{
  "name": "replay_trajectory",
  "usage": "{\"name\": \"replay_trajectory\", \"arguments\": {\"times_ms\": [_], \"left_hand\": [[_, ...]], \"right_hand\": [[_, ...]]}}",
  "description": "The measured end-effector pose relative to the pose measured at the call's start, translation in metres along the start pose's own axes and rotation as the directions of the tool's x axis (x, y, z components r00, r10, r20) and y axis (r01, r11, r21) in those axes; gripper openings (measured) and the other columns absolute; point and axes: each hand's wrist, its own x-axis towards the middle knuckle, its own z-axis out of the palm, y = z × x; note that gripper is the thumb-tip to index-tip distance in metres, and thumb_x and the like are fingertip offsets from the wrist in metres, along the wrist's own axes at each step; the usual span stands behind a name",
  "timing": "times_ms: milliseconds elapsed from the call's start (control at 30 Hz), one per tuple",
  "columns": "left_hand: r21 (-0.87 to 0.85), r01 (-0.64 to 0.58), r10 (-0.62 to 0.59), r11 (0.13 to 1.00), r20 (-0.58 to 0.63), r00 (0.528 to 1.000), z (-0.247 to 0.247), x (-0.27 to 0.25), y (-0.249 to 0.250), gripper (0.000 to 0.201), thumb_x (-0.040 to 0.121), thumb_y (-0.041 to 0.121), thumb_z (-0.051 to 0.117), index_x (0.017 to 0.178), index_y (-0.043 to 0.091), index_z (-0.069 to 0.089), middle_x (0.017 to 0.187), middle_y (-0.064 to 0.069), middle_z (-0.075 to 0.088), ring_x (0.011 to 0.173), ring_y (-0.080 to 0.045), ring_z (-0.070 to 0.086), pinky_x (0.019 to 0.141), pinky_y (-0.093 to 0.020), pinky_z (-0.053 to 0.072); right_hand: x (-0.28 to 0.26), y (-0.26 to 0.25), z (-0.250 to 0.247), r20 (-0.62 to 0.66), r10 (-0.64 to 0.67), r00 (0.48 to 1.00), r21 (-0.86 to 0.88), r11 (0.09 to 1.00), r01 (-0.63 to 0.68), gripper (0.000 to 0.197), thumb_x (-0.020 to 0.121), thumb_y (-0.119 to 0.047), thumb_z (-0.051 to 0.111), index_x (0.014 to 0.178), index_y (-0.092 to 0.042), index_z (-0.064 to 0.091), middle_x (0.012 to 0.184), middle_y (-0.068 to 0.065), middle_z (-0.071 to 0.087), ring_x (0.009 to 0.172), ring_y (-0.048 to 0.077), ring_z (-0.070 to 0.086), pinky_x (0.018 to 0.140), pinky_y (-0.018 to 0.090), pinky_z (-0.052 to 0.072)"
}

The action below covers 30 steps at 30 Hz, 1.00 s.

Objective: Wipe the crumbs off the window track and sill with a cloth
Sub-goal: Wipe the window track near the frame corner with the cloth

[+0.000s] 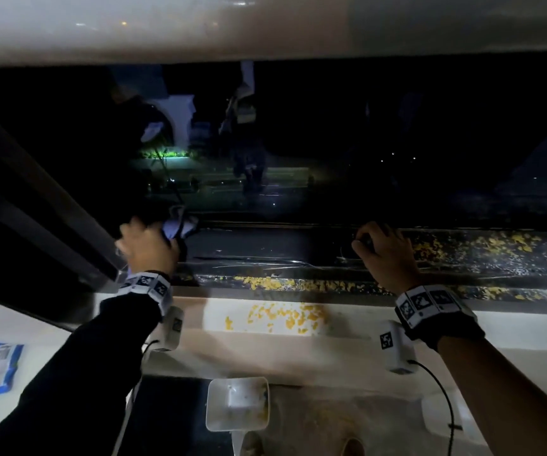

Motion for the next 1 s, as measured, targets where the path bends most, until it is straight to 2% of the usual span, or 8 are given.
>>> {"name": "replay_trajectory", "arguments": {"times_ms": [133, 233, 400, 467, 533, 667, 833, 1000], "left_hand": [[-0.069, -0.025, 0.024, 0.997, -0.017, 1.000, 0.016, -0.027, 0.032, 0.035, 0.073, 0.016, 0.063, 0.105, 0.003, 0.065, 0.113, -0.026, 0.051, 0.097, -0.043, 0.049, 0.082, -0.047, 0.045], [0.005, -0.139, 0.139, 0.990, 0.054, 0.989, 0.020, -0.060, 0.080, 0.036, 0.078, 0.023, 0.058, 0.113, 0.019, 0.064, 0.115, -0.014, 0.052, 0.096, -0.035, 0.050, 0.073, -0.037, 0.042], [-0.265, -0.433, 0.478, 0.861, 0.137, 0.868, 0.014, -0.077, 0.107, 0.043, 0.065, 0.000, 0.058, 0.105, 0.012, 0.069, 0.102, -0.013, 0.060, 0.088, -0.035, 0.057, 0.073, -0.036, 0.047], [-0.225, -0.442, 0.476, 0.869, 0.130, 0.870, -0.002, -0.049, 0.081, 0.045, 0.061, -0.002, 0.061, 0.101, 0.017, 0.070, 0.096, -0.014, 0.064, 0.083, -0.033, 0.062, 0.069, -0.033, 0.049], [-0.144, -0.324, 0.338, 0.935, 0.081, 0.938, -0.014, -0.017, 0.044, 0.039, 0.063, 0.005, 0.065, 0.099, 0.018, 0.071, 0.095, -0.017, 0.064, 0.081, -0.034, 0.064, 0.067, -0.034, 0.050], [0.007, -0.085, 0.084, 0.996, 0.049, 0.995, -0.021, 0.004, -0.004, 0.030, 0.070, 0.008, 0.068, 0.099, 0.000, 0.065, 0.100, -0.029, 0.056, 0.084, -0.047, 0.059, 0.069, -0.049, 0.050], [-0.083, -0.140, 0.144, 0.987, 0.034, 0.989, 0.012, -0.036, 0.038, 0.026, 0.067, 0.007, 0.065, 0.092, 0.005, 0.063, 0.093, -0.020, 0.061, 0.079, -0.040, 0.060, 0.064, -0.041, 0.047], [-0.239, -0.362, 0.383, 0.901, 0.048, 0.922, 0.019, -0.092, 0.103, 0.027, 0.068, 0.005, 0.059, 0.094, 0.012, 0.065, 0.083, -0.010, 0.062, 0.072, -0.032, 0.060, 0.060, -0.032, 0.043]], "right_hand": [[0.000, -0.001, 0.001, 0.004, 0.016, 1.000, 0.004, 1.000, -0.016, 0.031, 0.082, -0.046, 0.042, 0.095, -0.021, 0.055, 0.102, 0.005, 0.059, 0.099, 0.033, 0.051, 0.083, 0.040, 0.033], [0.001, -0.003, 0.002, -0.001, 0.016, 1.000, -0.001, 1.000, -0.016, 0.039, 0.080, -0.053, 0.035, 0.095, -0.022, 0.055, 0.104, 0.005, 0.059, 0.098, 0.033, 0.051, 0.082, 0.040, 0.034], [0.000, 0.000, 0.000, 0.013, -0.001, 1.000, 0.019, 1.000, 0.001, 0.041, 0.080, -0.056, 0.033, 0.093, -0.023, 0.054, 0.103, 0.004, 0.058, 0.099, 0.032, 0.051, 0.083, 0.041, 0.036], [0.000, 0.000, 0.000, 0.013, -0.001, 1.000, 0.021, 1.000, 0.001, 0.043, 0.079, -0.058, 0.031, 0.094, -0.024, 0.053, 0.102, 0.003, 0.058, 0.099, 0.032, 0.051, 0.084, 0.042, 0.037], [0.000, 0.000, 0.001, 0.012, 0.003, 1.000, 0.011, 1.000, -0.003, 0.043, 0.079, -0.057, 0.032, 0.095, -0.024, 0.053, 0.102, 0.003, 0.059, 0.098, 0.032, 0.052, 0.084, 0.043, 0.038], [0.001, 0.001, 0.003, 0.003, 0.007, 1.000, -0.033, 0.999, -0.007, 0.036, 0.081, -0.052, 0.037, 0.096, -0.024, 0.054, 0.104, 0.004, 0.059, 0.098, 0.033, 0.052, 0.083, 0.042, 0.037], [0.001, -0.001, 0.005, -0.014, 0.010, 1.000, -0.027, 1.000, -0.010, 0.030, 0.083, -0.048, 0.041, 0.094, -0.023, 0.055, 0.103, 0.004, 0.060, 0.098, 0.033, 0.052, 0.084, 0.042, 0.036], [0.001, -0.001, 0.003, -0.002, -0.002, 1.000, 0.013, 1.000, 0.002, 0.032, 0.082, -0.053, 0.037, 0.092, -0.027, 0.053, 0.104, 0.002, 0.059, 0.100, 0.032, 0.051, 0.082, 0.040, 0.033]]}}
